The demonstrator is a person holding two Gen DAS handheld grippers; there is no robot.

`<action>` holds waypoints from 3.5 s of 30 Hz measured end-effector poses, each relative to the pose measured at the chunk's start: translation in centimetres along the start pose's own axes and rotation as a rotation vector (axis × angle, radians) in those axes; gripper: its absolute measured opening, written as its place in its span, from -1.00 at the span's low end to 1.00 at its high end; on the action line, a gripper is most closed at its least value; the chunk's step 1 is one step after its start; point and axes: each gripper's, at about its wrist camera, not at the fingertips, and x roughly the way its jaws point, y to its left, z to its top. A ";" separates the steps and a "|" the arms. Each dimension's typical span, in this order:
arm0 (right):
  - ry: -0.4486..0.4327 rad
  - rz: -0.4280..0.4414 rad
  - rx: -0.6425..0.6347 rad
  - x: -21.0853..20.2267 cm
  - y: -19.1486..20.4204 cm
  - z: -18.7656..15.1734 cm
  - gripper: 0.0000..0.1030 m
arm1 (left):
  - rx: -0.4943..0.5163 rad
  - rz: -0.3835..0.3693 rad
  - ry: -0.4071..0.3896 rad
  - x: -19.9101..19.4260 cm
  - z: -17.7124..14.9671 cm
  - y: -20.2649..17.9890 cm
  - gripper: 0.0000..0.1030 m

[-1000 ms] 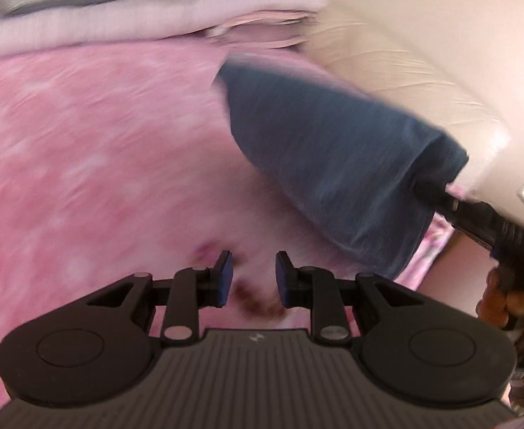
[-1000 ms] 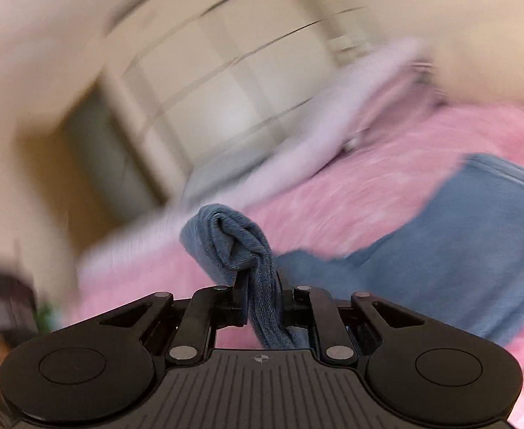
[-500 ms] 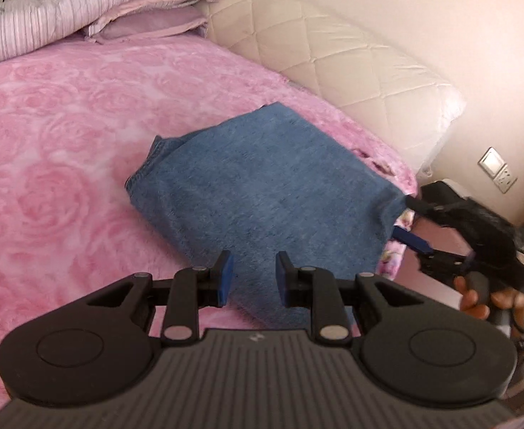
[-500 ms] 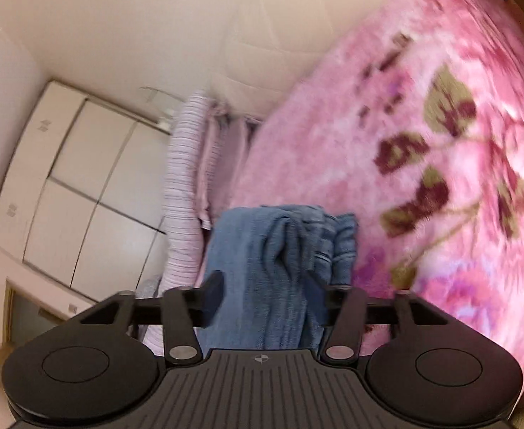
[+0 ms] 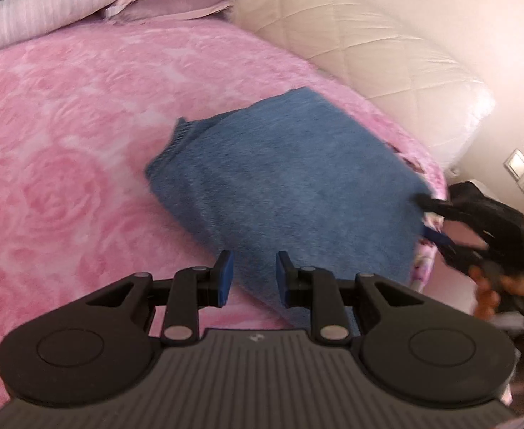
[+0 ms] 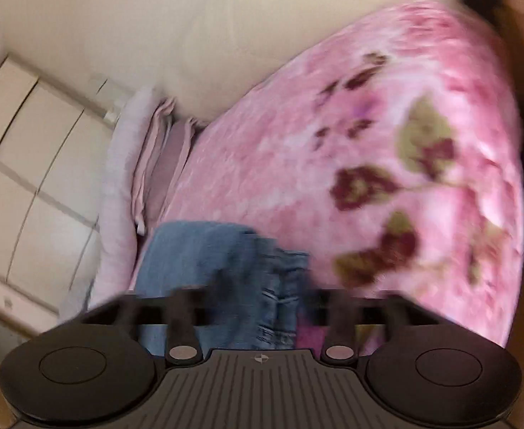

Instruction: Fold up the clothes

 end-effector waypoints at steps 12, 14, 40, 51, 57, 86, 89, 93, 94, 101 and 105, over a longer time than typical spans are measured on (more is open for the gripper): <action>0.149 0.056 0.239 -0.6 -0.7 -6.5 0.47 | -0.394 -0.141 -0.013 2.4 1.0 6.1 -0.33; 0.138 0.035 0.186 0.2 0.3 -6.3 0.44 | -0.413 -0.146 -0.005 3.2 1.1 6.3 -0.33; 0.062 0.031 0.078 -1.8 -2.9 -0.2 0.15 | -0.485 -0.276 0.011 2.4 -3.6 3.9 -0.40; 0.130 -0.028 -0.049 -0.2 -2.0 1.3 -0.22 | -0.313 -0.175 -0.016 2.3 -2.7 3.1 -0.42; 0.106 -0.065 -0.219 -1.4 0.0 1.7 -0.08 | -0.286 -0.157 -0.051 2.0 -1.1 3.8 -0.41; 0.114 -0.002 -0.271 -0.2 -0.1 2.6 -0.62 | -0.472 -0.487 -0.034 4.4 0.8 8.8 -0.83; 0.064 -0.002 -0.321 -1.2 1.0 2.5 -0.33 | -0.388 -0.433 -0.071 3.3 1.3 7.4 -0.78; 0.057 -0.009 -0.350 -0.7 1.6 2.9 -0.24 | -0.097 -0.304 -0.159 0.3 2.1 4.3 -0.70; 0.060 -0.011 -0.355 -0.5 1.7 3.0 -0.24 | -0.035 -0.279 -0.165 0.2 2.4 3.7 -0.61; 0.087 -0.029 -0.396 1.9 2.2 3.6 -0.23 | 0.239 -0.210 -0.063 3.1 4.2 1.4 -0.57; 0.103 -0.033 -0.416 3.1 2.5 4.0 -0.23 | 0.243 -0.259 -0.049 4.0 4.2 1.7 -0.88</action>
